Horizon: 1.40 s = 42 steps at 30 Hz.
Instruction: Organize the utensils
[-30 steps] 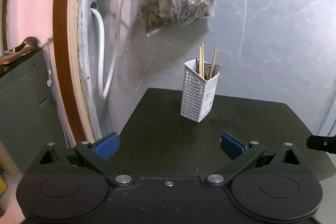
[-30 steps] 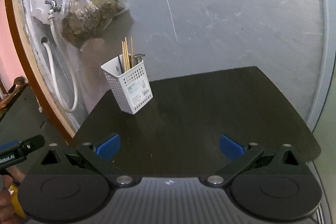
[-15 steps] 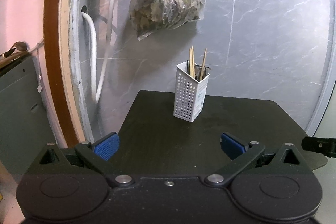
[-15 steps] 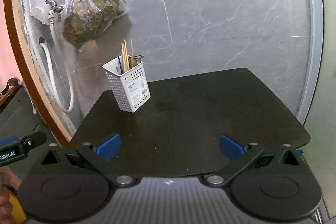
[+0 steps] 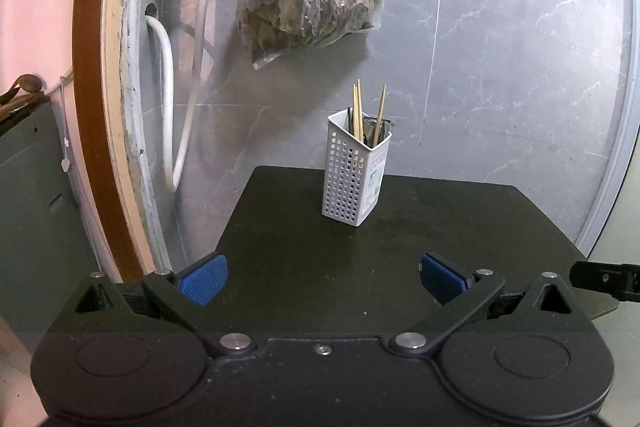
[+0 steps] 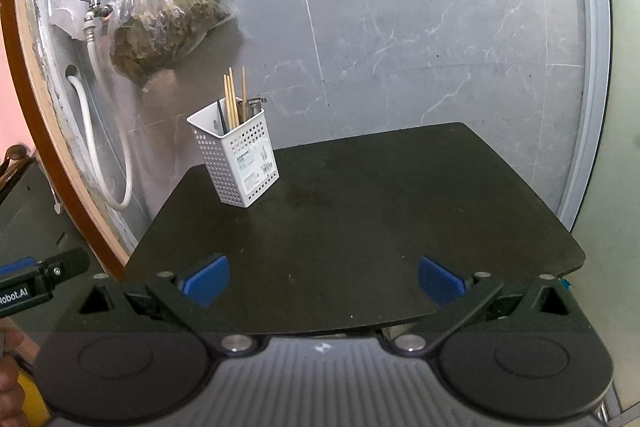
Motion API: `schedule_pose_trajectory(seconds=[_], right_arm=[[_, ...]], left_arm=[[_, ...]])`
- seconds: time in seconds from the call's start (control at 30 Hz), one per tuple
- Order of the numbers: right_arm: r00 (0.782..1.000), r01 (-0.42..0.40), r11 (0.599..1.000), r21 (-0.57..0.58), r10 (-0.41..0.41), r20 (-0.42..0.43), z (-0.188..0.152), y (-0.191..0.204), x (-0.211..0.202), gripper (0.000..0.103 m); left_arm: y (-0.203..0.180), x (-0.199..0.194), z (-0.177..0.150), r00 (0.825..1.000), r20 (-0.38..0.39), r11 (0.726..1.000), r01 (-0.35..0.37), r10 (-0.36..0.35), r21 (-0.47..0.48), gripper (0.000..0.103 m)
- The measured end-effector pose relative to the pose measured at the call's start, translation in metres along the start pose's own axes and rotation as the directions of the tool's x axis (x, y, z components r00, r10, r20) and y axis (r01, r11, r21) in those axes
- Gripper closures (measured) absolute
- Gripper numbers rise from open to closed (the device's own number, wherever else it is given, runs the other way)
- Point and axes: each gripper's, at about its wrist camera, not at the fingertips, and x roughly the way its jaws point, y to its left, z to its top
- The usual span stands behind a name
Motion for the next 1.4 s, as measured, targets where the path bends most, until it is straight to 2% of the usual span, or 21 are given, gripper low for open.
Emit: schedule_pose_trajectory(seconds=[1.4], right_arm=[[1.000, -0.004, 1.000, 0.003, 0.004, -0.018, 0.005, 0.004, 0.013, 0.000]], left_arm=[[-0.002, 0.010, -0.002, 1.000, -0.017, 1.000, -0.006, 0.006, 0.000, 0.001]])
